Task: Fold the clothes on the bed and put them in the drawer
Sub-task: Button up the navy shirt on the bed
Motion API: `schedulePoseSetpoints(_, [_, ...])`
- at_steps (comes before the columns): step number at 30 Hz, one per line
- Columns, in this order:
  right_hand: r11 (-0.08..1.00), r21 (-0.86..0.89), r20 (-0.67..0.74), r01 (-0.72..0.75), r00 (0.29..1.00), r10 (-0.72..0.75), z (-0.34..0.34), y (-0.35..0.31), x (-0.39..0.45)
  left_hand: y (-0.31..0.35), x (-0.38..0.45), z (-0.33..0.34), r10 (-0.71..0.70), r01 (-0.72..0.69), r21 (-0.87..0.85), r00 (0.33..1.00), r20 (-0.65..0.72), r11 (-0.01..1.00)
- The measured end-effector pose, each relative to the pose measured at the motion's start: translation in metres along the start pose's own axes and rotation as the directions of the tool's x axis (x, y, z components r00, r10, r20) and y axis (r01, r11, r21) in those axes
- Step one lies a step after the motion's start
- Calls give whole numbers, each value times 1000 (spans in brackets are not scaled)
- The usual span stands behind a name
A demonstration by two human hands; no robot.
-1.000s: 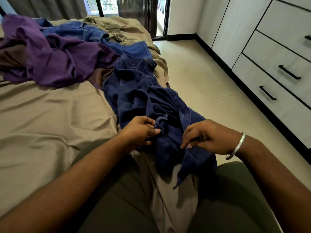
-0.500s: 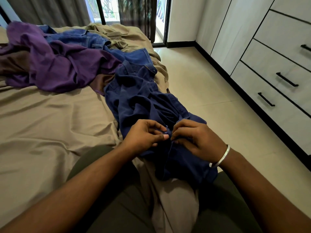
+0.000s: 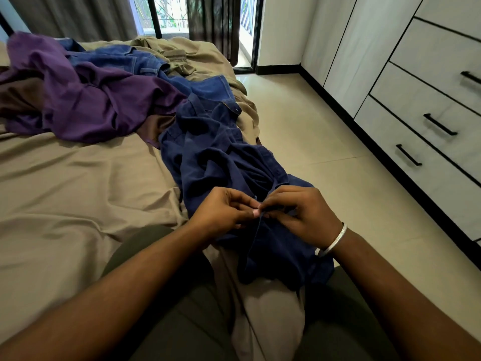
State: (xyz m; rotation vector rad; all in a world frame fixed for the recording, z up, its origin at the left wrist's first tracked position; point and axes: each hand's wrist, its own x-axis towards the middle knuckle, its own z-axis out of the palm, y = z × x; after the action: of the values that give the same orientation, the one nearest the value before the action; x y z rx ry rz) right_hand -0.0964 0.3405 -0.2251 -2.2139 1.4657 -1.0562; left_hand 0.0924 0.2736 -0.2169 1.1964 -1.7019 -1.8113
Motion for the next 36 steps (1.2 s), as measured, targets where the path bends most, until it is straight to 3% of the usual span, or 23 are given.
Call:
schedulePoseSetpoints(10, [999, -38, -9, 11, 1000, -12, -3, 4, -7, 5, -3, 0, -75, 87, -123, 992, 102, 989])
schedulePoseSetpoints(14, [997, -73, -29, 20, 999, -22, 2, 4, -14, 4, -6, 4, -31, 23, 69, 994, 103, 997])
schedulePoseSetpoints(19, [998, -56, -34, 12, 999, -14, 11, 3, -23, -4, -6, 4, 85, -100, 328, 995, 60, 939])
schedulePoseSetpoints(27, [999, 23, 11, -27, 1000, 27, 8, 6, -29, -12, 1, 3, 86, -125, 354, 988, 125, 927])
schedulePoseSetpoints(32, [973, 173, -64, -150, 985, 163, 11, 6, -34, -12, 2, 5, 101, -139, 403, 988, 113, 905])
schedulePoseSetpoints(36, [974, 172, -77, -145, 984, 160, 15, 3, -35, -14, 2, 4, 102, -155, 454, 985, 138, 877])
